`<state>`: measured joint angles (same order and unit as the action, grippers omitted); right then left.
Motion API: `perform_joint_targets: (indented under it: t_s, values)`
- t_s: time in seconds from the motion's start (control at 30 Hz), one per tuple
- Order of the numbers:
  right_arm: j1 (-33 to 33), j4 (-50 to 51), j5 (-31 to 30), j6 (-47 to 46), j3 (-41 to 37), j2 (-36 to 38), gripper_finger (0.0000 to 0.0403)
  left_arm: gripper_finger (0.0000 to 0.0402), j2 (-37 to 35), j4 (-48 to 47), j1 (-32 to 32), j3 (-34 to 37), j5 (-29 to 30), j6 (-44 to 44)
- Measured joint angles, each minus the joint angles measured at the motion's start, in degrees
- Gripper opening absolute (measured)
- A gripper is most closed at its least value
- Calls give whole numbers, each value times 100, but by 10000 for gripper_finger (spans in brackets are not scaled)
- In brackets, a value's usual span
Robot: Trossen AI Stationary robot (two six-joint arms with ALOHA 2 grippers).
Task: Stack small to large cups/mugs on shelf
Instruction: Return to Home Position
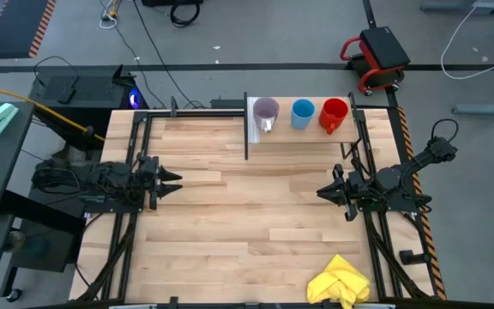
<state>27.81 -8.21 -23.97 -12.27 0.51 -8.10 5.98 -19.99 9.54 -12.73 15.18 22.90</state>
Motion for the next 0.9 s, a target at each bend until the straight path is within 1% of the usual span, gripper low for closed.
perform_joint_targets:
  t_s: [0.67, 0.9]
  values:
    - [0, 0, 0, 1, 0, 0, 50, 178, 0, 0, 0, 0, 0, 2]
    - [-1, 0, -2, 2, 0, 0, 50, 173, 0, 0, 1, 0, 0, 1]
